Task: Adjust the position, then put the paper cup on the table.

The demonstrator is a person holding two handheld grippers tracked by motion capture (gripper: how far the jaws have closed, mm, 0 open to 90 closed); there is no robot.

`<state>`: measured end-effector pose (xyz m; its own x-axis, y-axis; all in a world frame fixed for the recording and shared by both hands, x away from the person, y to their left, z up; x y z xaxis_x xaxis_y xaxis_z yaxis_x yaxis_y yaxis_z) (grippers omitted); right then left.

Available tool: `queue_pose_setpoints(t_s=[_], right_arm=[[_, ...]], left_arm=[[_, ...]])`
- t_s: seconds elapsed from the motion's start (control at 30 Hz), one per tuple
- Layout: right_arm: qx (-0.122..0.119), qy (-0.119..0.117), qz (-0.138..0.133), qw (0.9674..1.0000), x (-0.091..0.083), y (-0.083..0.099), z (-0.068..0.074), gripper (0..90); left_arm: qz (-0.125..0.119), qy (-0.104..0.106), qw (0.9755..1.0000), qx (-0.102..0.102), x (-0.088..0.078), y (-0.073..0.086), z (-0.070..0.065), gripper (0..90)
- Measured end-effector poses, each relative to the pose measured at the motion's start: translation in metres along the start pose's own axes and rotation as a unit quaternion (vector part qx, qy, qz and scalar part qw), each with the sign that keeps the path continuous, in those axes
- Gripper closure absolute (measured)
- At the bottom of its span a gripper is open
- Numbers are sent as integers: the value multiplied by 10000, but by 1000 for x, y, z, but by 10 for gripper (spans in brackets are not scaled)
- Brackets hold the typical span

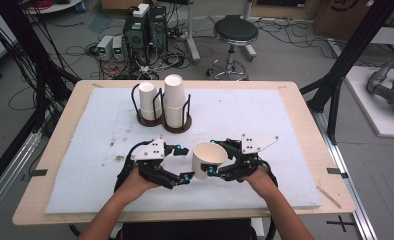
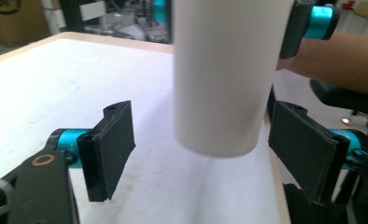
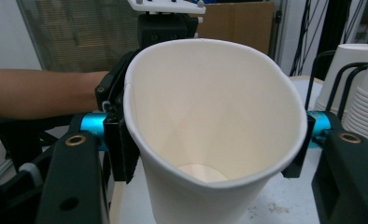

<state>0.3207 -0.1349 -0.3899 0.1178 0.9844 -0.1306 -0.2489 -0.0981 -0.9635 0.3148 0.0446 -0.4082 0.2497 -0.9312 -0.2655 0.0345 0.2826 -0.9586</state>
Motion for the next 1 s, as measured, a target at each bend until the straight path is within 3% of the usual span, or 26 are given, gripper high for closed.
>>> queue_pose_setpoints(t_s=[0.3, 0.5, 1.0], right_arm=[[-85, 269, 125, 9995, -1, 0, -5, 369], [-67, 319, 126, 9994, -1, 0, -6, 369], [-125, 450, 83, 9989, -8, -3, -8, 368]], left_arm=[[6, -627, 9978, -190, -34, 18, 17, 209], [-47, -892, 9957, -230, -51, 24, 22, 209], [-33, -1114, 9935, -221, -65, 30, 27, 209]])
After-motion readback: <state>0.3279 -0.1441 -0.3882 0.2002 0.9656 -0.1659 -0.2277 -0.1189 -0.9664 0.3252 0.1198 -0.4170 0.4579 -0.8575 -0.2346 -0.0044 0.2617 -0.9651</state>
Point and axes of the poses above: each handheld gripper's, and its own axes: x roughly forward along the jaws, y roughly out of its underside, z roughly to its left, the point moved 6 cm from there along x, roughly forward along the jaws, and after that the axes turned 10 degrees about x, right-handed, at the moved point
